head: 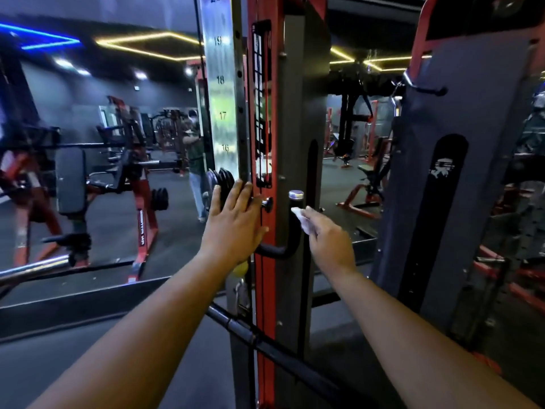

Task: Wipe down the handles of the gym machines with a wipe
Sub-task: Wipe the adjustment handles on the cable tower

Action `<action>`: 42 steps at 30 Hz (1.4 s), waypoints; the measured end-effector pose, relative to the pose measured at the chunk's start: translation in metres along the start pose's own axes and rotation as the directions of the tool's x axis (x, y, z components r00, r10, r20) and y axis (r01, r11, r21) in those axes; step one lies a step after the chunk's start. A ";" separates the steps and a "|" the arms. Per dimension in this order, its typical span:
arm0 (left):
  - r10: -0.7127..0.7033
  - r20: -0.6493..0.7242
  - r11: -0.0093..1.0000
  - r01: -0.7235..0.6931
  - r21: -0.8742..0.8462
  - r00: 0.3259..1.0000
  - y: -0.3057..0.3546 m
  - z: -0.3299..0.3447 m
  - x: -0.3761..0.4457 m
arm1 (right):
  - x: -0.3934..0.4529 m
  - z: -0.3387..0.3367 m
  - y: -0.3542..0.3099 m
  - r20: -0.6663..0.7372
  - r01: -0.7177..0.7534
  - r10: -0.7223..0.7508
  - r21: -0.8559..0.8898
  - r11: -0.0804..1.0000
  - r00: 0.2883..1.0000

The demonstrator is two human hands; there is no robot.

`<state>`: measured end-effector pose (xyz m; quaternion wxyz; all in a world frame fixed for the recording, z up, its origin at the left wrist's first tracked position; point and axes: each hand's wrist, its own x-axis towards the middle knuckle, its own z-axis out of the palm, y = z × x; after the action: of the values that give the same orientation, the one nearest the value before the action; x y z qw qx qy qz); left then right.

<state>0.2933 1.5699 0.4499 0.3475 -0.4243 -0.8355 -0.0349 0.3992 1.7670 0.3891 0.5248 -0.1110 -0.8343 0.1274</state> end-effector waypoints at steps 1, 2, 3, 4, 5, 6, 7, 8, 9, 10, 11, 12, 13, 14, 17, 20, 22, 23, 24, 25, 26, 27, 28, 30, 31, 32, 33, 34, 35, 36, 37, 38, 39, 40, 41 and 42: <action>0.014 -0.003 0.998 -0.013 0.066 1.000 -0.003 0.007 0.001 | 0.011 0.009 0.006 -0.012 0.125 -0.127 -0.093 0.988 0.992; 0.024 -0.023 0.994 -0.022 0.110 0.999 -0.004 0.014 0.001 | 0.021 0.018 0.013 0.014 0.259 -0.261 -0.193 0.946 0.965; 0.023 -0.052 0.992 -0.017 0.123 0.998 -0.004 0.020 0.001 | 0.030 0.027 0.022 0.069 0.378 -0.374 -0.268 0.886 0.925; 0.015 -0.086 0.993 -0.005 0.116 0.996 -0.003 0.023 0.001 | 0.037 0.034 0.032 0.132 0.470 -0.453 -0.322 0.822 0.882; 0.001 -0.122 0.994 0.012 0.105 0.992 -0.002 0.027 0.002 | 0.042 0.041 0.044 0.198 0.538 -0.501 -0.360 0.762 0.842; -0.013 -0.156 0.995 0.028 0.097 0.988 0.000 0.029 0.002 | 0.044 0.046 0.052 0.250 0.583 -0.527 -0.390 0.713 0.812; -0.024 -0.182 0.995 0.042 0.095 0.983 0.001 0.031 0.004 | 0.043 0.052 0.062 0.288 0.612 -0.540 -0.409 0.677 0.791; -0.029 -0.201 0.994 0.049 0.096 0.979 0.001 0.030 0.005 | 0.039 0.057 0.069 0.304 0.631 -0.554 -0.416 0.655 0.775; -0.028 -0.221 0.994 0.051 0.098 0.975 0.001 0.029 0.007 | 0.032 0.061 0.075 0.310 0.648 -0.570 -0.404 0.646 0.761; -0.030 -0.241 0.993 0.056 0.101 0.970 0.001 0.028 0.010 | 0.024 0.065 0.080 0.311 0.667 -0.591 -0.381 0.640 0.744; -0.036 -0.262 0.993 0.063 0.098 0.964 0.001 0.027 0.012 | 0.014 0.069 0.084 0.314 0.689 -0.614 -0.357 0.631 0.724; -0.047 -0.276 0.993 0.073 0.088 0.960 0.001 0.027 0.015 | 0.005 0.074 0.087 0.330 0.710 -0.629 -0.335 0.620 0.704; -0.061 -0.282 0.993 0.086 0.077 0.957 0.000 0.026 0.018 | -0.002 0.080 0.091 0.353 0.725 -0.633 -0.316 0.612 0.689; -0.074 -0.284 0.992 0.099 0.076 0.956 0.000 0.027 0.020 | -0.010 0.086 0.093 0.386 0.736 -0.629 -0.300 0.607 0.675; -0.074 -0.287 0.986 0.113 0.121 0.955 0.002 0.033 0.020 | -0.022 0.085 0.092 0.405 0.744 -0.634 -0.226 0.629 0.659; -0.069 -0.256 0.978 0.115 0.172 0.964 0.004 0.033 0.022 | 0.001 0.058 0.076 0.256 0.735 -0.698 -0.094 0.671 0.669; -0.067 -0.235 0.976 0.113 0.189 0.970 0.008 0.032 0.026 | 0.031 0.046 0.068 0.176 0.741 -0.722 -0.091 0.665 0.669; -0.065 -0.224 0.974 0.110 0.196 0.972 0.011 0.033 0.029 | 0.042 0.046 0.068 0.171 0.746 -0.726 -0.122 0.655 0.666; -0.066 -0.216 0.972 0.111 0.205 0.974 0.015 0.033 0.030 | 0.048 0.050 0.071 0.196 0.751 -0.725 -0.165 0.639 0.660; -0.069 -0.210 0.969 0.115 0.217 0.975 0.017 0.034 0.031 | 0.048 0.057 0.076 0.241 0.756 -0.717 -0.197 0.624 0.654; -0.073 -0.205 0.967 0.119 0.225 0.976 0.018 0.034 0.032 | 0.043 0.064 0.082 0.281 0.763 -0.710 -0.214 0.610 0.646; -0.075 -0.203 0.966 0.122 0.230 0.976 0.019 0.035 0.032 | 0.035 0.071 0.088 0.303 0.768 -0.707 -0.215 0.603 0.639; -0.076 -0.202 0.965 0.123 0.232 0.976 0.019 0.035 0.032 | 0.026 0.077 0.094 0.309 0.772 -0.708 -0.208 0.601 0.635; -0.073 -0.197 0.967 0.117 0.225 0.978 0.020 0.034 0.032 | 0.004 0.085 0.101 0.289 0.779 -0.724 -0.183 0.600 0.626; -0.070 -0.193 0.969 0.113 0.219 0.979 0.020 0.034 0.033 | -0.007 0.090 0.103 0.292 0.786 -0.731 -0.171 0.594 0.616; -0.067 -0.190 0.970 0.109 0.218 0.979 0.021 0.034 0.033 | -0.018 0.091 0.102 0.306 0.793 -0.734 -0.162 0.587 0.606; -0.067 -0.187 0.969 0.108 0.222 0.980 0.022 0.034 0.034 | -0.027 0.091 0.102 0.328 0.795 -0.729 -0.147 0.588 0.600; -0.068 -0.186 0.968 0.110 0.225 0.980 0.022 0.034 0.033 | -0.033 0.089 0.104 0.334 0.786 -0.722 -0.109 0.608 0.605; -0.068 -0.190 0.968 0.111 0.224 0.979 0.021 0.034 0.033 | -0.035 0.081 0.102 0.310 0.754 -0.709 -0.041 0.655 0.633; -0.068 -0.199 0.969 0.112 0.218 0.978 0.020 0.034 0.032 | -0.032 0.071 0.098 0.252 0.689 -0.675 0.045 0.724 0.693; -0.069 -0.211 0.971 0.114 0.210 0.975 0.019 0.035 0.031 | -0.025 0.060 0.090 0.167 0.594 -0.609 0.135 0.793 0.775; -0.071 -0.223 0.973 0.116 0.200 0.972 0.018 0.036 0.031 | -0.014 0.050 0.080 0.062 0.479 -0.501 0.215 0.851 0.863; -0.071 -0.230 0.975 0.116 0.189 0.971 0.017 0.035 0.031 | -0.002 0.043 0.070 -0.050 0.348 -0.348 0.275 0.896 0.936; -0.072 -0.232 0.978 0.115 0.176 0.970 0.016 0.035 0.030 | 0.009 0.042 0.061 -0.134 0.200 -0.162 0.347 0.916 0.978; -0.071 -0.232 0.980 0.111 0.167 0.970 0.015 0.034 0.030 | 0.018 0.045 0.052 -0.166 0.048 0.027 0.428 0.903 0.986; -0.068 -0.232 0.981 0.108 0.164 0.970 0.013 0.034 0.029 | 0.022 0.053 0.041 -0.140 -0.087 0.184 0.515 0.853 0.973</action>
<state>0.2728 1.6101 0.4388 0.4739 -0.3478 -0.8086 -0.0244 0.3444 1.8080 0.3720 0.6000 -0.0398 -0.7096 0.3672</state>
